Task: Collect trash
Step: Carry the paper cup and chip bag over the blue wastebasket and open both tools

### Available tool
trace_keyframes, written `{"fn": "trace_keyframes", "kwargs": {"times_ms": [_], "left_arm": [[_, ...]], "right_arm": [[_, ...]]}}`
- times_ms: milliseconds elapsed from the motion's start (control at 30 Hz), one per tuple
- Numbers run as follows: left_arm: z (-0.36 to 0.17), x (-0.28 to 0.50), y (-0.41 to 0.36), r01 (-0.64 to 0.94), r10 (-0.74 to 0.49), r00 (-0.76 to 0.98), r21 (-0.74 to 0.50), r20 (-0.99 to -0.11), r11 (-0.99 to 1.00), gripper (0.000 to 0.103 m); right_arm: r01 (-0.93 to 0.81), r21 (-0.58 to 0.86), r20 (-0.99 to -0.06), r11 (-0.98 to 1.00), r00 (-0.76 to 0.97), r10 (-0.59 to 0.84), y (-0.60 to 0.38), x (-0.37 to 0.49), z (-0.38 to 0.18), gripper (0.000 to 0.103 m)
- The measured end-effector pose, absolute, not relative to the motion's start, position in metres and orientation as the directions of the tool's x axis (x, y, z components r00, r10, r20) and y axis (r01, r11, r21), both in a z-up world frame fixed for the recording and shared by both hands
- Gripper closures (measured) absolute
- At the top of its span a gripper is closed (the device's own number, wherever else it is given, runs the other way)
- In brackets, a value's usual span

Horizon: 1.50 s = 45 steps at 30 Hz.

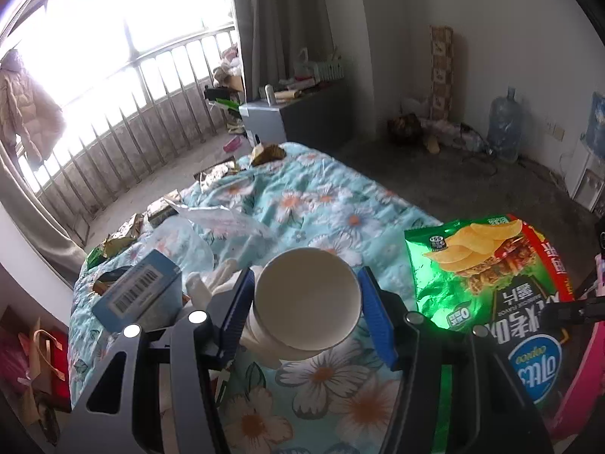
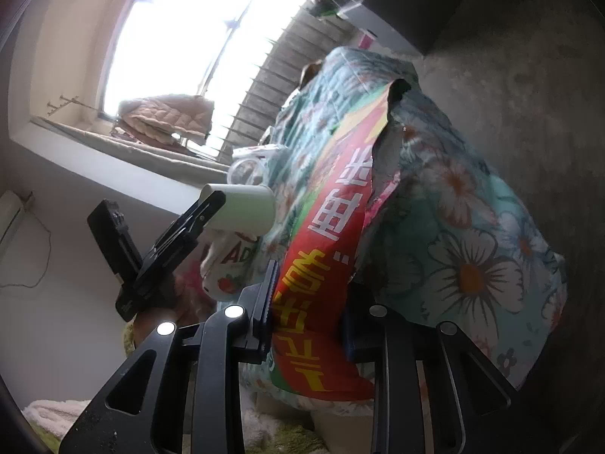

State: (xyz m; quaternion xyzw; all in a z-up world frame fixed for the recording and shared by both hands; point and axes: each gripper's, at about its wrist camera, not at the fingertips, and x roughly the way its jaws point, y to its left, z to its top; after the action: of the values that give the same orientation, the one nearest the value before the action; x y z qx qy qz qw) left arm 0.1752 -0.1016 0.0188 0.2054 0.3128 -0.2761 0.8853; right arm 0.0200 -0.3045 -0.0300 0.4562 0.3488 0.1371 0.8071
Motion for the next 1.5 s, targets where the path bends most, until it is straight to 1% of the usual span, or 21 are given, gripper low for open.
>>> {"fn": "trace_keyframes", "kwargs": {"times_ms": [200,400,567,667,800,867,1033,1100,1167,1300,1400,1467,1500], "left_arm": [[0.043,0.156,-0.098,0.636,-0.431,0.648,0.135,-0.628,0.760,0.048],[0.067,0.139,-0.116,0.694,-0.551,0.590,0.023,-0.590,0.720,0.048],[0.078,0.123,-0.153,0.760,-0.641,0.519,-0.038,-0.566,0.649,0.048],[0.081,0.114,-0.183,0.802,-0.692,0.460,-0.073,-0.557,0.592,0.048],[0.079,0.105,-0.225,0.848,-0.750,0.360,-0.140,-0.555,0.511,0.048],[0.074,0.101,-0.250,0.866,-0.772,0.302,-0.178,-0.559,0.468,0.048],[0.046,0.092,-0.317,0.884,-0.781,0.165,-0.262,-0.602,0.388,0.048],[0.031,0.087,-0.345,0.888,-0.766,0.128,-0.272,-0.629,0.372,0.048],[0.015,0.081,-0.370,0.890,-0.749,0.098,-0.279,-0.655,0.360,0.048],[-0.013,0.079,-0.403,0.888,-0.718,0.057,-0.294,-0.694,0.355,0.048],[-0.030,0.080,-0.420,0.883,-0.696,0.041,-0.300,-0.717,0.361,0.048],[-0.042,0.082,-0.430,0.880,-0.681,0.037,-0.300,-0.731,0.370,0.048],[-0.046,0.083,-0.433,0.878,-0.675,0.036,-0.300,-0.737,0.374,0.048]], "right_arm": [[0.079,0.821,-0.419,0.566,0.756,0.503,-0.312,0.004,-0.015,0.078],[0.103,0.798,-0.410,0.594,0.815,0.409,-0.337,-0.020,0.004,0.078],[0.164,0.773,-0.416,0.613,0.860,0.295,-0.364,-0.049,0.015,0.078],[0.223,0.748,-0.436,0.625,0.875,0.209,-0.380,-0.066,0.020,0.078],[0.327,0.701,-0.478,0.634,0.875,0.077,-0.400,-0.086,0.022,0.078],[0.407,0.657,-0.516,0.634,0.857,-0.015,-0.410,-0.096,0.019,0.078],[0.574,0.566,-0.601,0.591,0.779,-0.180,-0.431,-0.108,-0.003,0.078],[0.650,0.500,-0.644,0.572,0.721,-0.257,-0.439,-0.110,-0.017,0.078],[0.698,0.456,-0.670,0.553,0.678,-0.302,-0.447,-0.114,-0.031,0.078],[0.779,0.384,-0.714,0.495,0.591,-0.375,-0.471,-0.109,-0.067,0.078],[0.809,0.360,-0.738,0.465,0.552,-0.389,-0.493,-0.107,-0.097,0.077],[0.832,0.334,-0.763,0.443,0.515,-0.391,-0.508,-0.100,-0.128,0.074],[0.846,0.311,-0.779,0.433,0.488,-0.395,-0.513,-0.097,-0.147,0.070]]}}
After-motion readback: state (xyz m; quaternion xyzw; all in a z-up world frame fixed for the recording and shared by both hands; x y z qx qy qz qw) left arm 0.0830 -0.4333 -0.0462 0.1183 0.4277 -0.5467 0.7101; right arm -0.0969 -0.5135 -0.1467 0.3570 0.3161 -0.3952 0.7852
